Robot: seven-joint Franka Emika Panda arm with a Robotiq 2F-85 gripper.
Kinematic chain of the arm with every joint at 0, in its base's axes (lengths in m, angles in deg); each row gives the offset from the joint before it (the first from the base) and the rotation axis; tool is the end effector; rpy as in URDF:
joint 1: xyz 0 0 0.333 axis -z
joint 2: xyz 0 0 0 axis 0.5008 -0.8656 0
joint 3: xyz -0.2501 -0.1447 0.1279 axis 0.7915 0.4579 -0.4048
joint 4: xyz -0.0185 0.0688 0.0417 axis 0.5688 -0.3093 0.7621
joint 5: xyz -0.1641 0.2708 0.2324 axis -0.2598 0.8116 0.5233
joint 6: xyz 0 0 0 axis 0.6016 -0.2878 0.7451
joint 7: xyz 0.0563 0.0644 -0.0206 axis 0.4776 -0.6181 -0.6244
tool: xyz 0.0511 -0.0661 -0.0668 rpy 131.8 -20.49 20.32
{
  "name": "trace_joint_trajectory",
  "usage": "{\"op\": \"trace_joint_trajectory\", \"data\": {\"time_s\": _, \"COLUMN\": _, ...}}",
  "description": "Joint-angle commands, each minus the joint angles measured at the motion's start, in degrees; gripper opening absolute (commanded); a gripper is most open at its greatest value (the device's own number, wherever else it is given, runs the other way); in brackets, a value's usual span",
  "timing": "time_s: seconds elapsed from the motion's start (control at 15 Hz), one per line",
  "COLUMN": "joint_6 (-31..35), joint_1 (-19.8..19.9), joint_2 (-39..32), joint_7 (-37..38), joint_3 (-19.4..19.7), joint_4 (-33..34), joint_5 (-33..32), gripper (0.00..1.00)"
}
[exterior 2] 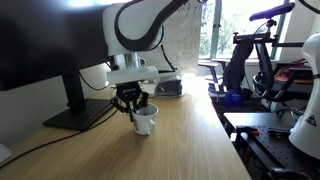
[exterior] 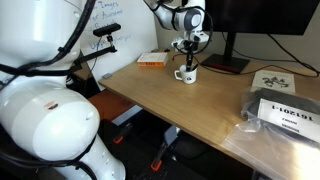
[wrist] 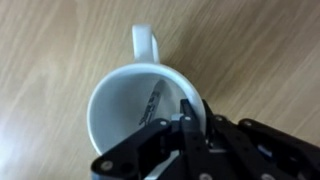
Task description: Move the cup slightly up on the table
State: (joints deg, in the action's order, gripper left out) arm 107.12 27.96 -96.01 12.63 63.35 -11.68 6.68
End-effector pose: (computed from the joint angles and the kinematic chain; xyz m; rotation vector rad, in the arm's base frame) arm 0.6588 -0.0421 0.2779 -2.6027 1.6964 0.1373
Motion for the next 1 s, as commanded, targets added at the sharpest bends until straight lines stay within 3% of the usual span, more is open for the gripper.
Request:
{"op": "trace_joint_trajectory", "data": {"time_s": 0.0, "joint_6": -3.31, "joint_1": 0.28, "joint_2": 0.07, "joint_7": 0.54, "joint_3": 0.37, "joint_4": 1.89, "joint_5": 0.6, "gripper": 0.39}}
{"op": "trace_joint_trajectory", "data": {"time_s": 0.27, "joint_6": -3.19, "joint_1": 1.11, "joint_2": 3.98, "joint_7": -1.69, "joint_3": -0.31, "joint_4": 0.05, "joint_5": 2.24, "gripper": 0.66}}
{"op": "trace_joint_trajectory", "data": {"time_s": 0.53, "joint_6": -5.82, "joint_1": 0.41, "joint_2": 13.95, "joint_7": -4.03, "joint_3": 0.12, "joint_4": -5.54, "joint_5": -0.5, "gripper": 0.96}}
{"op": "trace_joint_trajectory", "data": {"time_s": 0.67, "joint_6": -7.51, "joint_1": -0.26, "joint_2": 19.2, "joint_7": -2.64, "joint_3": 0.68, "joint_4": -8.59, "joint_5": -4.47, "gripper": 1.0}}
{"op": "trace_joint_trajectory", "data": {"time_s": 0.93, "joint_6": -6.91, "joint_1": 1.29, "joint_2": 28.51, "joint_7": -7.55, "joint_3": -1.22, "joint_4": -16.31, "joint_5": -5.41, "gripper": 1.0}}
